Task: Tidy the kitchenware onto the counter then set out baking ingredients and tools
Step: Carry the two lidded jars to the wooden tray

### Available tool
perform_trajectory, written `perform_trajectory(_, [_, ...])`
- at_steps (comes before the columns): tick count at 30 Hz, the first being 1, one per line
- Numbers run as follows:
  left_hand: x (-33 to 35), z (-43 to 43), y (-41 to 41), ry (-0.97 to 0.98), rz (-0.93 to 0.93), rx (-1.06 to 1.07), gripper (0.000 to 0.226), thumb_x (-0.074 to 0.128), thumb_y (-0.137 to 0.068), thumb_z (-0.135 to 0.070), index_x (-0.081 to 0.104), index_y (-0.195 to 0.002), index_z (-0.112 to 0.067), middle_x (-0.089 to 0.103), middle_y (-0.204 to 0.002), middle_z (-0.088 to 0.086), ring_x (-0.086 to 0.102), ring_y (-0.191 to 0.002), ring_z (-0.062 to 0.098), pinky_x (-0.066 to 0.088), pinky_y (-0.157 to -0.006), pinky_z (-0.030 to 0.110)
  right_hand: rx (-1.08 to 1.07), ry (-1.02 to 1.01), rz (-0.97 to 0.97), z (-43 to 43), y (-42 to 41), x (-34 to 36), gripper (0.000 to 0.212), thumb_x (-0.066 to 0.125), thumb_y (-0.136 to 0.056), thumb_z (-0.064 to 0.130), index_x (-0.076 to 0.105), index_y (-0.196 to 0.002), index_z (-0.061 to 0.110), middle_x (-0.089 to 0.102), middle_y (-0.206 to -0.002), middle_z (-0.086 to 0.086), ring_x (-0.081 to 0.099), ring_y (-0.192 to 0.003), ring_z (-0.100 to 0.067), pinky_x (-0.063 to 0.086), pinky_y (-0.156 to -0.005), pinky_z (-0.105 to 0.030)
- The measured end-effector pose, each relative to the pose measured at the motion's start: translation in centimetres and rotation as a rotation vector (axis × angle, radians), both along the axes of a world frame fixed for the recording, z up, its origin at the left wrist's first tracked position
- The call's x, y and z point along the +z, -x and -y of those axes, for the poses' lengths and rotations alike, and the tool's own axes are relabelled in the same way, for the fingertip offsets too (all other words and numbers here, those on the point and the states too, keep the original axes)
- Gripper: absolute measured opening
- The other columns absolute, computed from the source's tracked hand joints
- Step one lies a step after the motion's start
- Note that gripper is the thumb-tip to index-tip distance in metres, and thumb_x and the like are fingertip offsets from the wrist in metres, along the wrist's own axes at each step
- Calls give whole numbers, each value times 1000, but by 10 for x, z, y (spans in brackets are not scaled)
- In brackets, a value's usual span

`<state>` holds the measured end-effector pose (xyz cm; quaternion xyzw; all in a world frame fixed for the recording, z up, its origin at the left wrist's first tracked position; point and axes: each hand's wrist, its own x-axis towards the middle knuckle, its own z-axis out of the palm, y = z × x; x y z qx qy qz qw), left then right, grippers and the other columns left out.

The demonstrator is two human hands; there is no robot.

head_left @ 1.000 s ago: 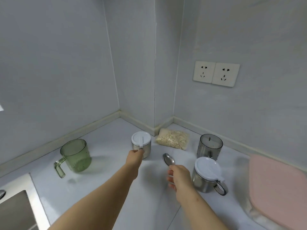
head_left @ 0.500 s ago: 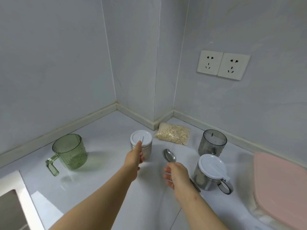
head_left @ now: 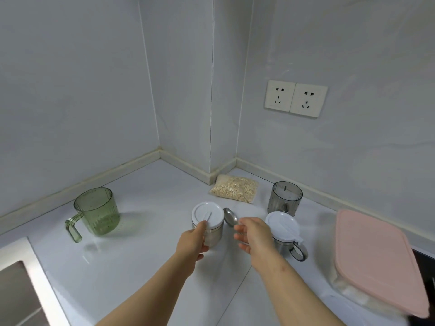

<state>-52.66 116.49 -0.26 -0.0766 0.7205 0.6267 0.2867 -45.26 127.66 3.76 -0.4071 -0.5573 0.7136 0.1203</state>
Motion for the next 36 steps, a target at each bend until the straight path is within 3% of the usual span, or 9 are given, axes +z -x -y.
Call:
perform_trajectory(7, [-3,-14,-20,-28,16,9,33,47,-93,-40,52,-79,-11,53,-73,6,55,-70,18,40,-72,31,-186,-156,-126,-43,-21,26,19,48,-91,8,53,-76,17,58,-76,-3,51,-67,-17,40,-63,-25])
perform_trajectory(10, [-5,-24,-32,-14,4,-2,34,46,-93,-40,50,-75,-12,52,-75,6,55,-68,17,38,-69,32,-319,-357,-37,-66,-36,20,15,46,-89,8,55,-80,16,57,-86,-1,50,-86,-21,40,-71,-27])
perform_trajectory(13, [-4,-28,-37,7,-19,10,36,46,-94,-40,49,-70,-12,52,-77,7,55,-67,17,37,-63,29,-251,-482,171,-83,-49,4,11,43,-88,14,52,-91,21,54,-92,-1,49,-96,-27,40,-79,-32])
perform_trajectory(17, [-5,-27,-38,15,-26,25,37,47,-93,-40,48,-67,-13,52,-73,7,55,-68,19,36,-63,29,-50,-387,221,-93,-61,-5,9,48,-85,18,40,-80,16,45,-71,-7,41,-61,-22,32,-52,-23])
perform_trajectory(20, [-4,-28,-39,25,-35,39,38,48,-93,-39,48,-66,-12,51,-70,6,55,-67,19,36,-62,29,31,-386,224,-95,-64,-7,34,49,-87,6,29,-61,16,29,-54,-3,24,-48,-17,17,-34,-17])
perform_trajectory(23, [-4,-29,-40,67,-71,48,40,47,-93,-40,49,-66,-10,53,-72,6,56,-65,19,37,-60,28,65,-321,276,-93,-66,-8,31,50,-87,11,35,-59,13,38,-58,-6,36,-53,-20,29,-46,-17])
perform_trajectory(27, [-2,-29,-40,169,-168,35,40,45,-93,-41,52,-70,-10,55,-72,3,58,-63,18,37,-56,27,112,-190,279,-90,-65,-12,17,52,-88,27,48,-82,11,53,-81,-6,49,-79,-23,41,-67,-32])
perform_trajectory(30, [0,-29,-41,193,-184,36,39,47,-92,-43,53,-71,-11,55,-74,2,59,-63,18,37,-56,26,107,-217,262,-91,-59,-18,21,53,-88,29,50,-97,10,54,-82,-5,50,-78,-23,40,-63,-28])
perform_trajectory(36, [-2,-31,-38,204,-134,52,42,47,-91,-48,57,-86,-7,57,-79,4,60,-65,17,39,-57,26,125,-233,215,-83,-58,-12,15,42,-96,23,45,-88,10,57,-74,-11,48,-48,-17,32,-42,-16])
